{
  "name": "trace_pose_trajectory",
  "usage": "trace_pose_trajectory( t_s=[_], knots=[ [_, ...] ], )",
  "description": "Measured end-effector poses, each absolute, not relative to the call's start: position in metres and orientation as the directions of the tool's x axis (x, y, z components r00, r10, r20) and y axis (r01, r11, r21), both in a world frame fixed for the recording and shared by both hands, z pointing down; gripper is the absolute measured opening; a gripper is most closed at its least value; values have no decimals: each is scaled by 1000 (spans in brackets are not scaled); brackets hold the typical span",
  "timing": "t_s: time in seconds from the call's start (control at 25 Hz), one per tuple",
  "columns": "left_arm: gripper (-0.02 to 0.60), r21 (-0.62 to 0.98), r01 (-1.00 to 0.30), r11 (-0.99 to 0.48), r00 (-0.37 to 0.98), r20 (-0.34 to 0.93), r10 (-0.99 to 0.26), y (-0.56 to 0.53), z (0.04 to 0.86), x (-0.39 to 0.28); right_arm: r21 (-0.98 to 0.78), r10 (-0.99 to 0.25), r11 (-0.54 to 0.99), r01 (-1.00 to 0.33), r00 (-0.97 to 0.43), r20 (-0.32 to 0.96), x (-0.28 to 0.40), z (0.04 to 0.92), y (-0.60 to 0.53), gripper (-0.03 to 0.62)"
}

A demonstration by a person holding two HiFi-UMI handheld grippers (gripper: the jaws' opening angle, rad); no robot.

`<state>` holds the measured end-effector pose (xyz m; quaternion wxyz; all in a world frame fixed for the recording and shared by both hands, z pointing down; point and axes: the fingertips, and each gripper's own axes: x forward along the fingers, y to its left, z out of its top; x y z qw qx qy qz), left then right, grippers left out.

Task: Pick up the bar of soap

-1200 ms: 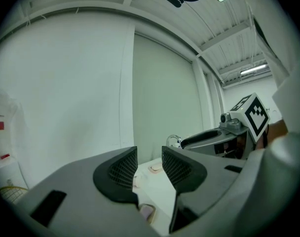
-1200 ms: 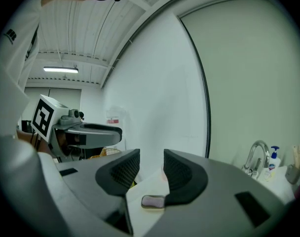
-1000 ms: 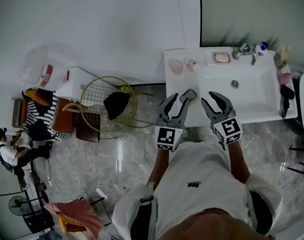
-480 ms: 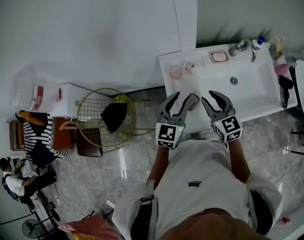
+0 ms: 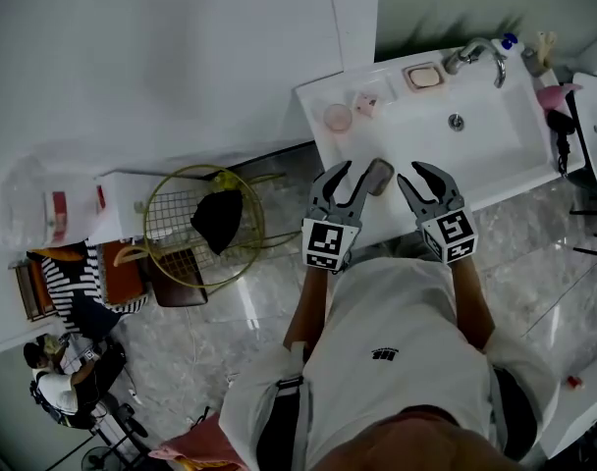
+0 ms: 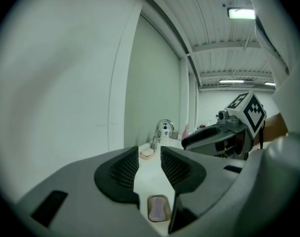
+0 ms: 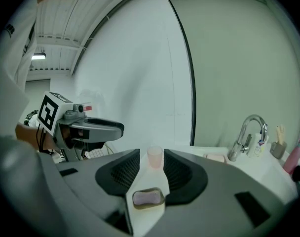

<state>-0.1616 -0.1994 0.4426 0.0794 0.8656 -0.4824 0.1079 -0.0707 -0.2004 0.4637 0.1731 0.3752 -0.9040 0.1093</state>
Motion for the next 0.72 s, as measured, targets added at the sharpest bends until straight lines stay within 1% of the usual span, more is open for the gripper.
trace_pose_trajectory(
  t_s=[0.24,0.52,0.72],
  knots=[
    [155,48,-836,-546,530,324,-784,-210,475,-151,-92,-617,685,-722,-643,453,-61,494,-203,164],
    [155,59,-851,-521,498,403,-768,-213,508,-138,-142,-525,733,-665,-686,504,-62,525,-200,164],
    [155,54,-859,-508,476,447,-757,-219,528,-129,-165,-485,751,-639,-704,519,-57,542,-209,164]
  ],
)
